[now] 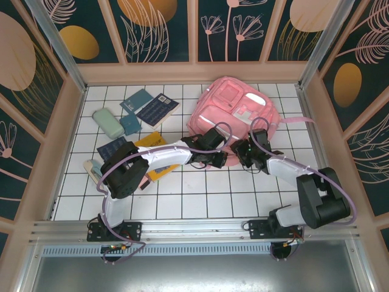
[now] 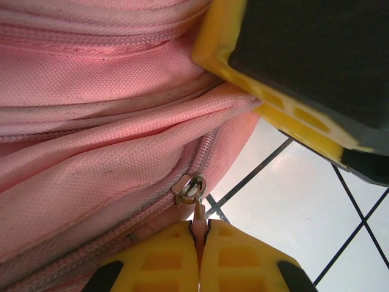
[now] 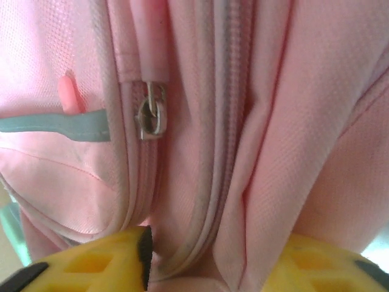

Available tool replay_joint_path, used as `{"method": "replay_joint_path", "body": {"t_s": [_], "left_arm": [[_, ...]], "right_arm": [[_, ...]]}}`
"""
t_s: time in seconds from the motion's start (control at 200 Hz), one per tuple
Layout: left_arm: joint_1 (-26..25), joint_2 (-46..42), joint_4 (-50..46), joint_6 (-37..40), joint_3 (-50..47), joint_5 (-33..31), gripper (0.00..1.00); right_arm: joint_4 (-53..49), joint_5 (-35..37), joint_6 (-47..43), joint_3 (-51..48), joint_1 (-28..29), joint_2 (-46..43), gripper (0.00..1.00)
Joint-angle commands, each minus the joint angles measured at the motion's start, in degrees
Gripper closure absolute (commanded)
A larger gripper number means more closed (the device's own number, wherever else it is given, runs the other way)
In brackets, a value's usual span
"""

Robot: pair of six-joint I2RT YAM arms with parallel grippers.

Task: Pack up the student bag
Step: Open the student bag at the top-center of the table.

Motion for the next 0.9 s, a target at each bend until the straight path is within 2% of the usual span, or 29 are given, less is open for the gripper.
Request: {"method": "replay_joint_path", "body": {"t_s": [0.0,0.06,0.245,0.5,0.71,0.896], "left_arm": [[-0.8,-0.4,-1.7,0.0,0.3,0.5,1.00],[-0.8,-0.6,-2.9,0.1,0.7,-0.8,1.00],[0.4,-0.5,-9.6,2.1,1.8,-7.0,1.00],[7.5,-3.7,-14.2,3.8,-1.8,-10.0,1.00],[12.4,-1.9,-17.0,7.4,-0.6,-15.0,1.00],[15.5,-0.6,-16.4,9.8,1.2,-15.0,1.00]], "right_arm": [[1.7,0.0,0.0,1.4,-0.5,2.3,0.84],[0.1,0.9,-0.8,1.9,-0.7,2.6,1.00],[-6.1,4.5,-3.8,2.9,-2.9,1.2,1.00],[-7.6,3.6,-7.6,1.3,-8.4,-2.1,1.00],[-9.0,3.7,-9.8,2.1,-10.0,-2.7,1.00],[-9.5,3.5,-12.1,3.7,-10.6,-1.9,1.00]]}}
